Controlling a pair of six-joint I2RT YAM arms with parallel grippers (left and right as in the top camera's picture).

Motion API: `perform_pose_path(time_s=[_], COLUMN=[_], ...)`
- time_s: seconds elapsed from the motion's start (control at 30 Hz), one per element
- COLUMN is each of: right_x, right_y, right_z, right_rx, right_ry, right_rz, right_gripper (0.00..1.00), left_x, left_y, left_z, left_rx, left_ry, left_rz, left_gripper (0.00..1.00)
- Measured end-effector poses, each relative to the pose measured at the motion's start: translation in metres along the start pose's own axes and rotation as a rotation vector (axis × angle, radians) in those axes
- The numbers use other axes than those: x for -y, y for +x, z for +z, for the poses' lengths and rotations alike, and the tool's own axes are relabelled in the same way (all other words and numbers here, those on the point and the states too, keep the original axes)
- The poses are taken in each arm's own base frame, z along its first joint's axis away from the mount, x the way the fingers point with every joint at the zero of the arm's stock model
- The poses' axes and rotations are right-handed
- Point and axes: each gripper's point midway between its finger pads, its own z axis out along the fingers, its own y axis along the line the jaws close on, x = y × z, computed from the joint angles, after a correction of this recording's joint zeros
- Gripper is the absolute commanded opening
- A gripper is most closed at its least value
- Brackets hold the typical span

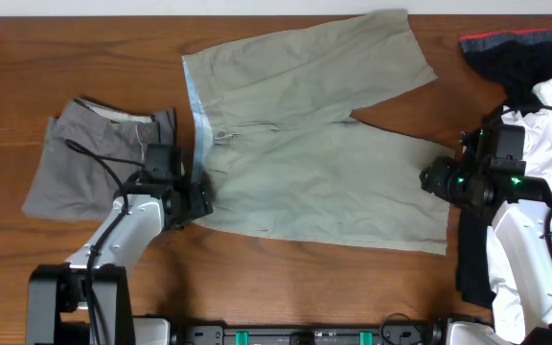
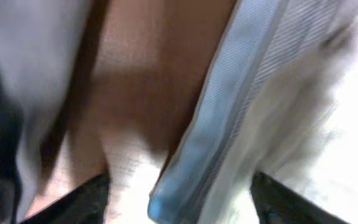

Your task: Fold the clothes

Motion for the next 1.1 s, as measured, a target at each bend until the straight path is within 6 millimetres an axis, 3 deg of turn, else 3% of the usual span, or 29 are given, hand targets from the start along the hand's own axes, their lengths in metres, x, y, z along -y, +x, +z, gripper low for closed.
perform_pose_path(time_s=[0.1, 0.37, 0.6, 0.83, 0.9, 1.03, 1.1], right_x=[0.000, 0.000, 0.000, 0.000, 0.000, 0.000, 0.000], right_y=[0.000, 0.001, 0.001, 0.001, 0.001, 0.001, 0.001], right_z=[0.000, 0.000, 0.000, 0.000, 0.000, 0.000, 0.000], right_rx=[-0.001, -0.003, -0.004, -0.004, -0.004, -0.004, -0.004], right_ry=[0.000, -0.001, -0.001, -0.001, -0.001, -0.001, -0.001], right_rz=[0.000, 0.000, 0.000, 0.000, 0.000, 0.000, 0.000], right_gripper=[0.50, 0.50, 0.50, 0.50, 0.50, 0.50, 0.50], left_x=[0.001, 0.005, 0.003, 0.007, 0.009, 0.010, 0.010], left_y=[-0.003, 0.007, 0.034, 0.025, 0.018, 0.014, 0.015], left_z=[0.001, 0.000, -0.005, -0.003, -0.002, -0.001, 0.000], left_rx=[0.025, -0.022, -0.141, -0.097, -0.068, -0.051, -0.054], left_ry=[0.008, 0.044, 0.044, 0.062, 0.073, 0.078, 0.079], left_rz=[0.012, 0.010, -0.002, -0.001, 0.000, -0.001, 0.003], left_gripper=[0.54, 0.55, 0.56, 0.54, 0.49, 0.30, 0.26])
